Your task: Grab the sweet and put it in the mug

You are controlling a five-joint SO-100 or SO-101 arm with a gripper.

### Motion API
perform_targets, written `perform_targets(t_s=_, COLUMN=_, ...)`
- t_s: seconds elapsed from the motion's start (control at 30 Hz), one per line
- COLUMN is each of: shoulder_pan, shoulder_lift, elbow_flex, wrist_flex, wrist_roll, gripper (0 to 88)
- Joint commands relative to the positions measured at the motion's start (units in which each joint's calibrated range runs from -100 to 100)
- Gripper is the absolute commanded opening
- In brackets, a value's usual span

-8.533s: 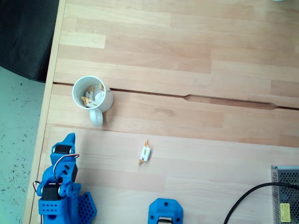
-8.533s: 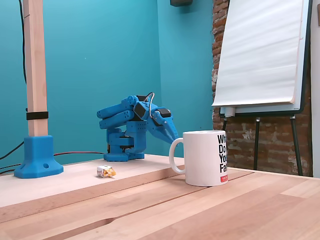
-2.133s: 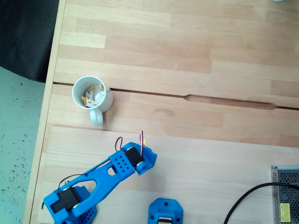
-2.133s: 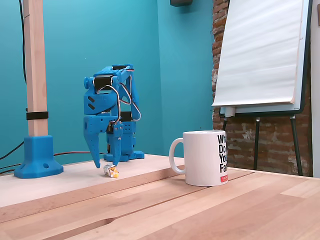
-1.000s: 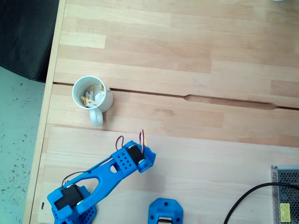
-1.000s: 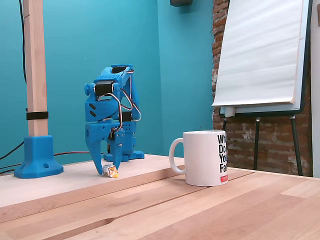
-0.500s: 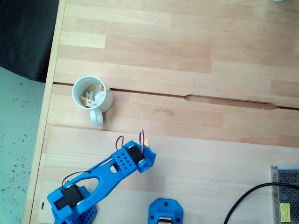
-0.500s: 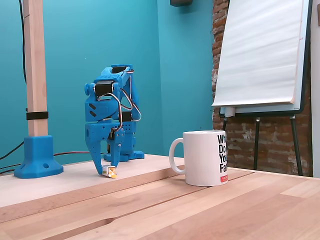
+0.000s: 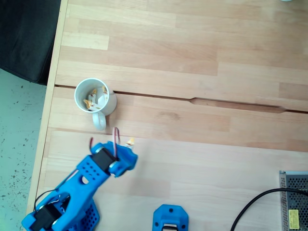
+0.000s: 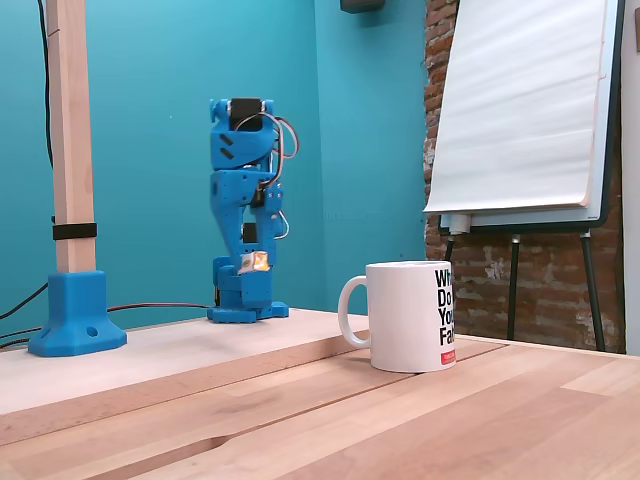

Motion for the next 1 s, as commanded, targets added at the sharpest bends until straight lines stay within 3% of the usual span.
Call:
perform_targets(t_s=0.0, shoulder_pan=-6.12, shoulder_lift=-3.11, elbow_flex=-6.19, wrist_flex=3.89, wrist_roll=-6.84, gripper=0.0)
perform_targets(t_s=0.3, shoulder_pan=-21.52, shoulder_lift=-0.62, elbow_flex=-11.99, wrist_flex=2.76, wrist_roll=-23.44, gripper=0.0)
perform_targets(t_s=0.5, shoulder_pan=-25.37, shoulder_lift=4.29, elbow_flex=-15.55, wrist_flex=-8.69, wrist_roll=-32.09, gripper=0.0)
perform_targets(t_s=0.7, shoulder_pan=-25.22, shoulder_lift=11.95, elbow_flex=-18.23, wrist_flex=-18.29, wrist_roll=-36.04, gripper=0.0)
perform_targets(t_s=0.97, shoulder_pan=-26.09, shoulder_lift=17.20, elbow_flex=-20.82, wrist_flex=-19.10, wrist_roll=-38.10, gripper=0.0)
